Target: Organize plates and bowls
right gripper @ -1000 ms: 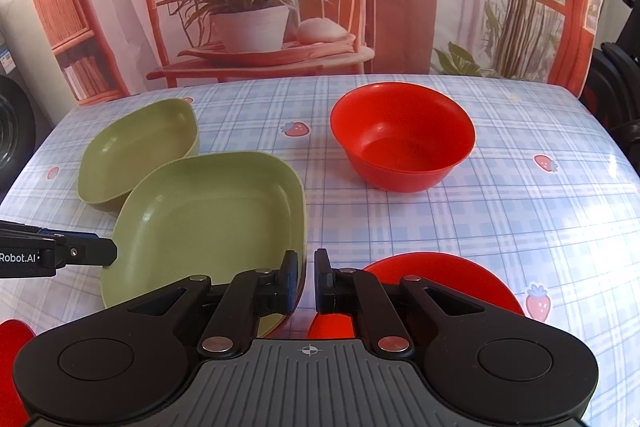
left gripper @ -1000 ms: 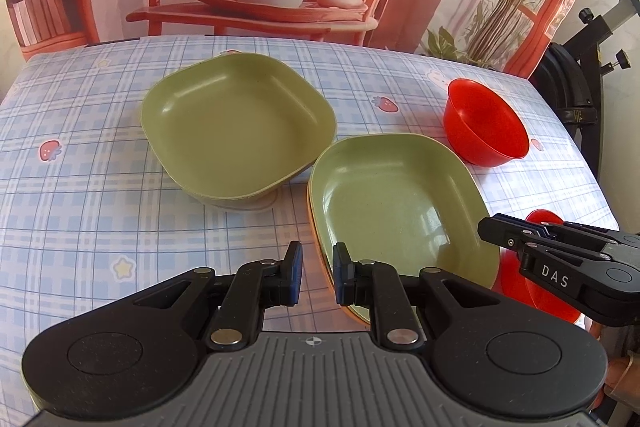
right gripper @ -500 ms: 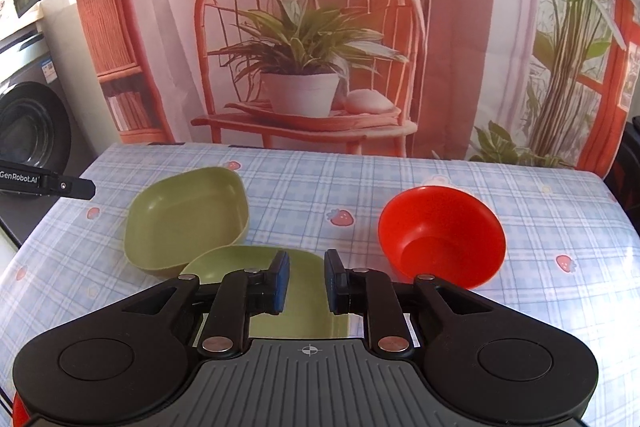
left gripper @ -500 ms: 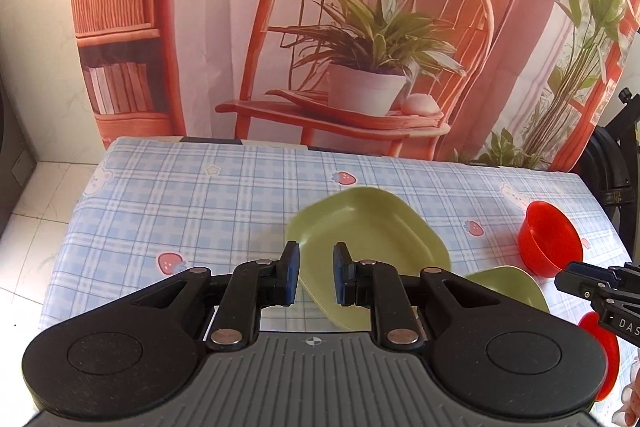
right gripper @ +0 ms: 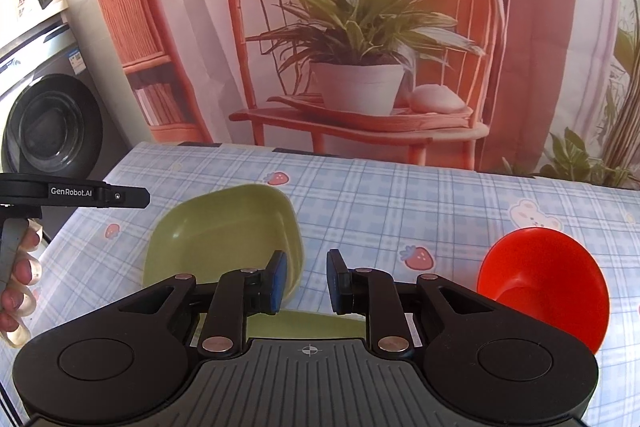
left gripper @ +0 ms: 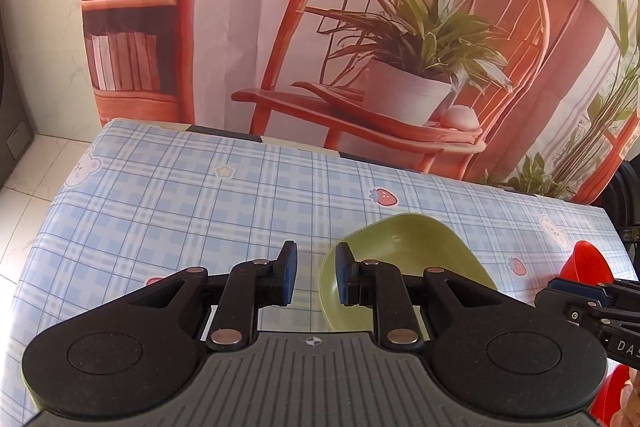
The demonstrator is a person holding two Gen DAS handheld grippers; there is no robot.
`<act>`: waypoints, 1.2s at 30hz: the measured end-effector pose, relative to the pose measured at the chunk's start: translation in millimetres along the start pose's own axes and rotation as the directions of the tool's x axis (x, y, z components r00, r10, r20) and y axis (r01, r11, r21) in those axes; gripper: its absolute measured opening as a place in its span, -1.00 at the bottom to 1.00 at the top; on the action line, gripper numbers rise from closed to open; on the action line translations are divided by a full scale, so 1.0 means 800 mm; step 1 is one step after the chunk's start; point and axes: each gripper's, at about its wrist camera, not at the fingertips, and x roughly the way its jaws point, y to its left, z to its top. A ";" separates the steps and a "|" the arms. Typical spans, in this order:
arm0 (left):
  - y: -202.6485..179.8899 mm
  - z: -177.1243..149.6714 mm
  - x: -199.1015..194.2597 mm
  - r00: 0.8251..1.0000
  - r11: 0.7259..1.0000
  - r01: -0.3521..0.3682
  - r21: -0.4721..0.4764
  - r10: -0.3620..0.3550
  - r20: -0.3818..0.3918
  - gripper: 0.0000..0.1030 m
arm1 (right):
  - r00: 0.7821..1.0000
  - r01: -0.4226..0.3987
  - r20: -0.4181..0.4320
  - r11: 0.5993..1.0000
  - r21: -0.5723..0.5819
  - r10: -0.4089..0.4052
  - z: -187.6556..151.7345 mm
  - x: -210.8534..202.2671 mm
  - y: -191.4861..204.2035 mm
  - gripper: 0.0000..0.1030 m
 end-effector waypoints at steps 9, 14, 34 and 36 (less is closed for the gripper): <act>0.013 -0.023 0.022 0.999 0.998 0.035 -0.046 -0.037 -0.038 -0.58 | 0.996 0.008 -0.085 0.995 0.102 0.001 0.002 0.042 0.003 -0.61; 0.015 -0.036 0.023 0.997 0.995 0.066 -0.075 -0.069 -0.042 -0.59 | 0.992 0.020 -0.129 0.992 0.125 -0.004 -0.003 0.057 0.007 -0.60; 0.009 -0.025 -0.027 0.998 0.998 0.055 -0.017 -0.054 0.029 -0.76 | 0.999 -0.009 -0.035 0.995 0.100 0.013 -0.001 0.021 0.038 -0.82; 0.000 -0.023 -0.040 0.998 0.999 0.048 0.016 -0.048 0.044 -0.76 | 1.000 -0.007 -0.003 0.996 0.092 0.008 -0.004 0.005 0.043 -0.82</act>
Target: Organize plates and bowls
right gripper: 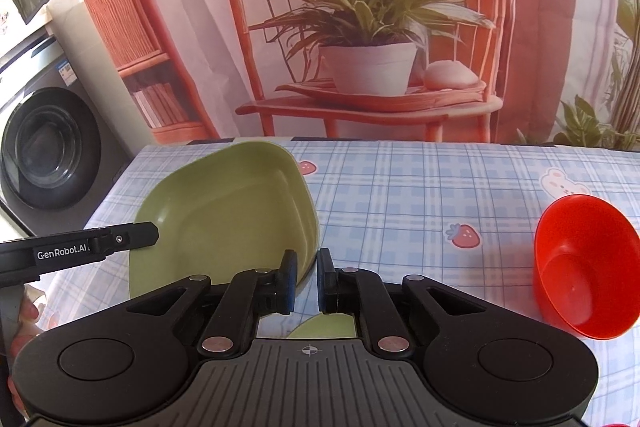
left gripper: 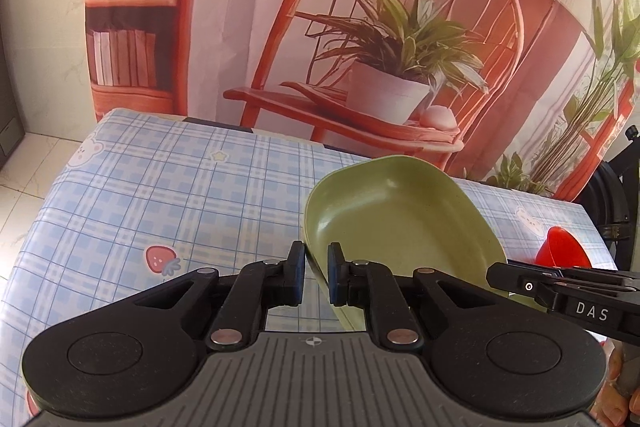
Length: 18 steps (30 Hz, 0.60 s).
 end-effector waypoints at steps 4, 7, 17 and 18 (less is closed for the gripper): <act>-0.021 0.001 -0.018 1.000 0.998 0.013 0.058 -0.013 0.012 -0.76 | 0.999 0.007 0.045 1.000 0.015 -0.008 -0.013 -0.031 0.000 -0.81; -0.037 0.000 -0.029 0.999 0.996 0.051 0.076 -0.052 0.008 -0.76 | 0.997 0.004 0.072 0.997 0.076 -0.010 -0.027 -0.055 -0.014 -0.81; -0.118 -0.030 -0.038 0.990 0.960 0.139 0.242 -0.132 -0.046 -0.76 | 0.984 0.047 0.156 0.974 0.223 -0.083 -0.097 -0.139 -0.066 -0.80; -0.124 -0.034 -0.036 0.990 0.957 0.143 0.253 -0.134 -0.054 -0.76 | 0.983 0.052 0.157 0.972 0.229 -0.090 -0.102 -0.144 -0.069 -0.80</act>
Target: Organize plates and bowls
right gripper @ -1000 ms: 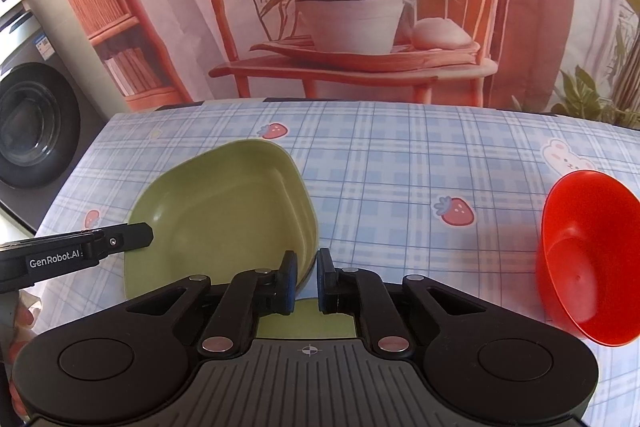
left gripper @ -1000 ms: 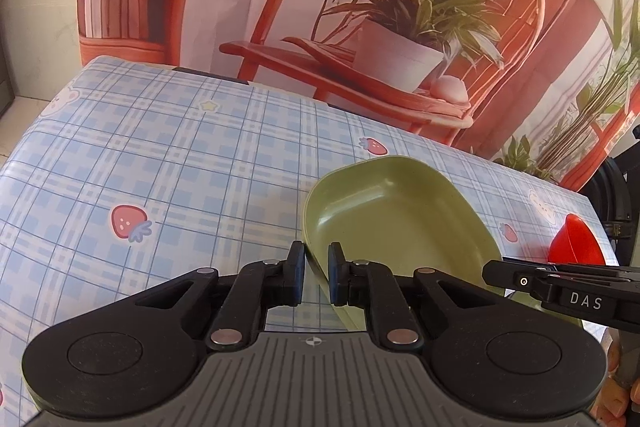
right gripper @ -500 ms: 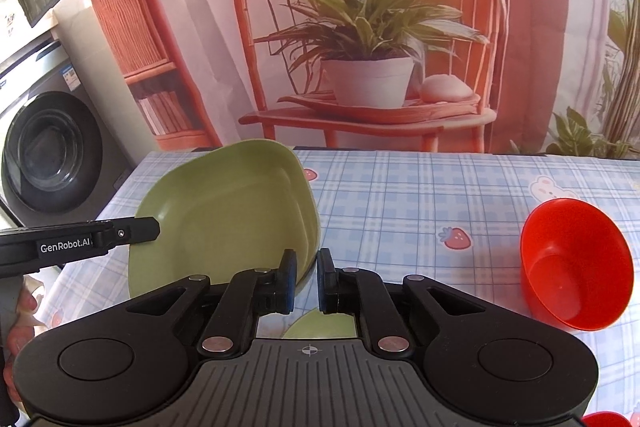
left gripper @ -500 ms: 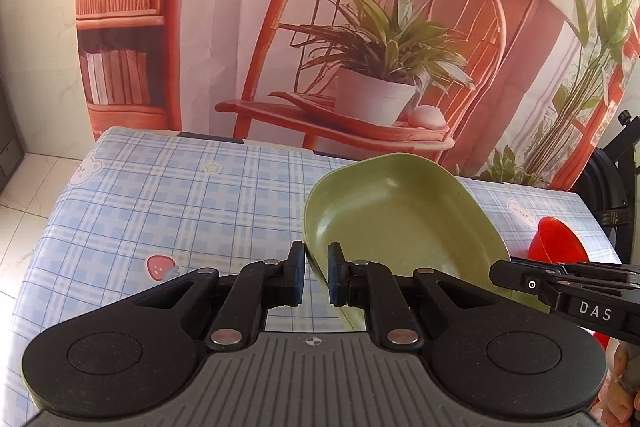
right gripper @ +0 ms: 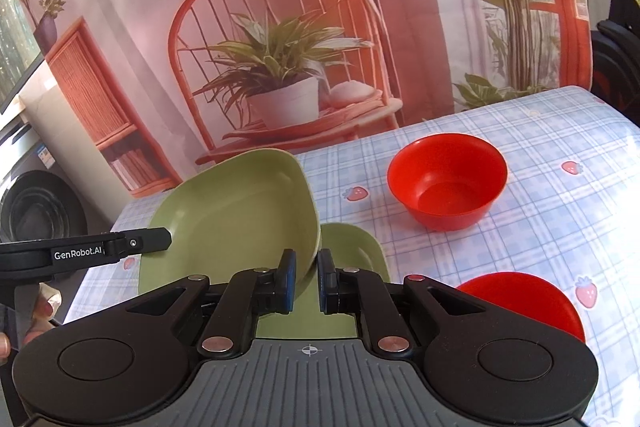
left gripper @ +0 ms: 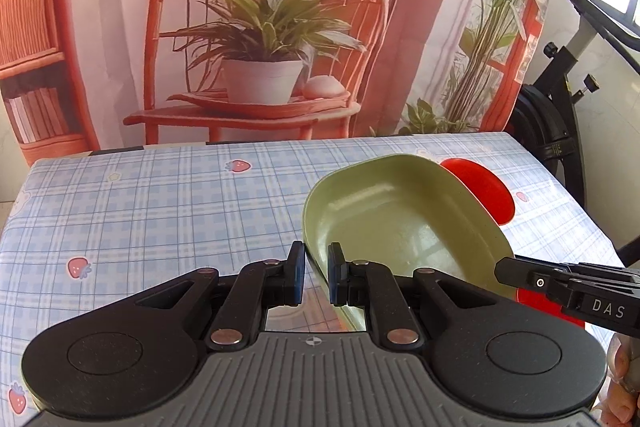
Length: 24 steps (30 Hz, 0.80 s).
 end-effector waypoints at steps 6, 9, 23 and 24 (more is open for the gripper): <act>-0.025 -0.013 0.018 0.999 0.999 0.002 0.049 0.001 -0.047 -0.76 | 1.000 0.018 0.013 0.999 0.040 -0.019 -0.028 -0.020 -0.026 -0.79; -0.029 -0.019 0.025 0.997 0.998 -0.007 0.057 0.011 -0.075 -0.76 | 1.000 0.015 0.004 0.998 0.053 -0.015 -0.040 -0.021 -0.033 -0.79; -0.041 -0.018 0.046 0.992 0.996 -0.025 0.081 0.035 -0.120 -0.76 | 0.999 0.026 0.017 0.998 0.065 -0.027 -0.053 -0.022 -0.046 -0.78; -0.041 -0.017 0.047 0.992 0.996 -0.026 0.084 0.036 -0.121 -0.76 | 0.999 0.026 0.018 0.997 0.066 -0.028 -0.052 -0.021 -0.046 -0.78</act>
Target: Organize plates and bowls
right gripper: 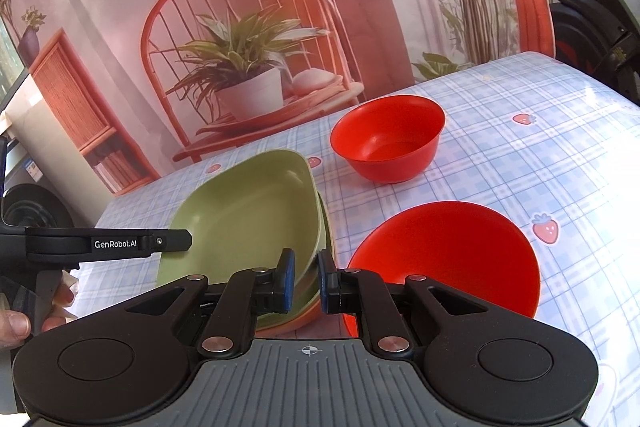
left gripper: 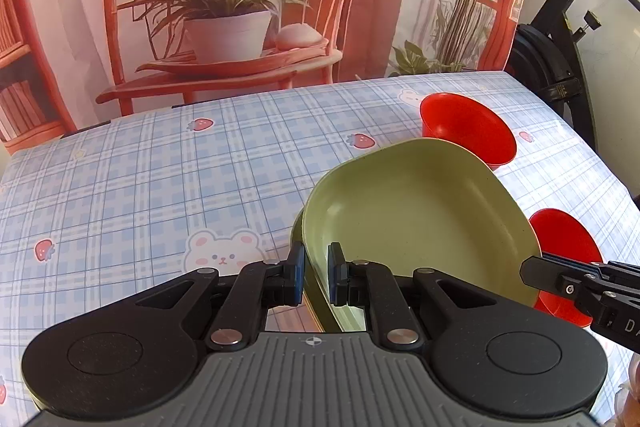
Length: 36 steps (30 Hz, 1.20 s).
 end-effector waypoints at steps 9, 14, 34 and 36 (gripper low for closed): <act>-0.001 0.004 0.005 1.000 1.000 -0.029 -0.007 0.029 0.001 -0.76 | 1.000 0.006 -0.005 1.000 -0.025 -0.006 -0.003 0.009 0.006 -0.78; 0.000 0.003 0.008 1.000 1.000 -0.013 -0.007 0.013 0.004 -0.75 | 1.000 0.017 -0.013 1.000 -0.019 -0.017 -0.003 0.013 0.002 -0.78; 0.004 -0.005 0.014 1.000 1.000 -0.025 0.000 0.025 0.001 -0.75 | 0.999 0.027 -0.038 0.999 -0.027 -0.028 -0.009 0.025 0.002 -0.77; 0.003 -0.004 0.015 1.000 1.000 -0.028 -0.002 0.028 0.002 -0.75 | 0.999 0.031 -0.037 0.999 -0.032 -0.032 -0.009 0.025 0.003 -0.77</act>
